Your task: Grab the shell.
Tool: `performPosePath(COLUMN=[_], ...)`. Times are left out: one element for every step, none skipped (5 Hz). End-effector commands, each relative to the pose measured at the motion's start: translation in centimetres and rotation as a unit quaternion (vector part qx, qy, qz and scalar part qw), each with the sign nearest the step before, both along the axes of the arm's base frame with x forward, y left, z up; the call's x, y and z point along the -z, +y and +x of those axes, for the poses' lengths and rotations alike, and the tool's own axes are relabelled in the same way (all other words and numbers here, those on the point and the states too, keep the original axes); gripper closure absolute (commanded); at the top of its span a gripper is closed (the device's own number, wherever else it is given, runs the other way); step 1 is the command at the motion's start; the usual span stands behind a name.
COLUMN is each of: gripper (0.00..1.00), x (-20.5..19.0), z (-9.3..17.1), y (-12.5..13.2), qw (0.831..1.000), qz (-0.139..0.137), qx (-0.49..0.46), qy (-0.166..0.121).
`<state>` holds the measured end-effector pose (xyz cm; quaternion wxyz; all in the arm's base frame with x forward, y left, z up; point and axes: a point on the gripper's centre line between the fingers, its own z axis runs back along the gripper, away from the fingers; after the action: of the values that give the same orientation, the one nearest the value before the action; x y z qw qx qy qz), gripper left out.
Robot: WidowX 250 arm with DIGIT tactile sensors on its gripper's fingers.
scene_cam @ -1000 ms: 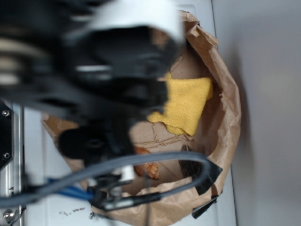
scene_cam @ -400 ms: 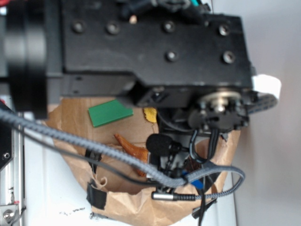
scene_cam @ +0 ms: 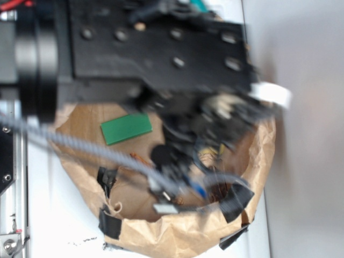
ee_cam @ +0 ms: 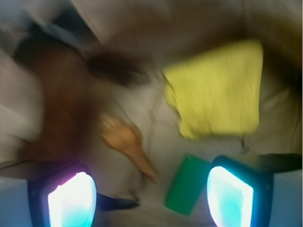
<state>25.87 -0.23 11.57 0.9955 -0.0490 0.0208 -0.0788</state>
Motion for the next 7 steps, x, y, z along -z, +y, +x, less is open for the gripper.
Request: performPosePath(gripper=[0.0,0.0,0.0,0.0,0.0,0.0,0.0], x=[6.4,6.5,5.4,2.0,2.7,4.3,6.1], z=[0.8,0.5,0.3,-0.3,-0.2,-0.1,-0.3], y=[1.4,-1.8,-3.7,-4.5,-5.3,-6.9,-8.5], qw=[0.996,0.996,0.993,0.989,0.988,0.983,0.979], qz=[0.07,0.039,0.001,-0.043,-0.047,-0.059,-0.061], qx=[0.015,0.068,0.101,0.119,0.131,0.162,0.184], qy=[-0.05,-0.051,-0.055,-0.076,-0.07,-0.065,-0.067])
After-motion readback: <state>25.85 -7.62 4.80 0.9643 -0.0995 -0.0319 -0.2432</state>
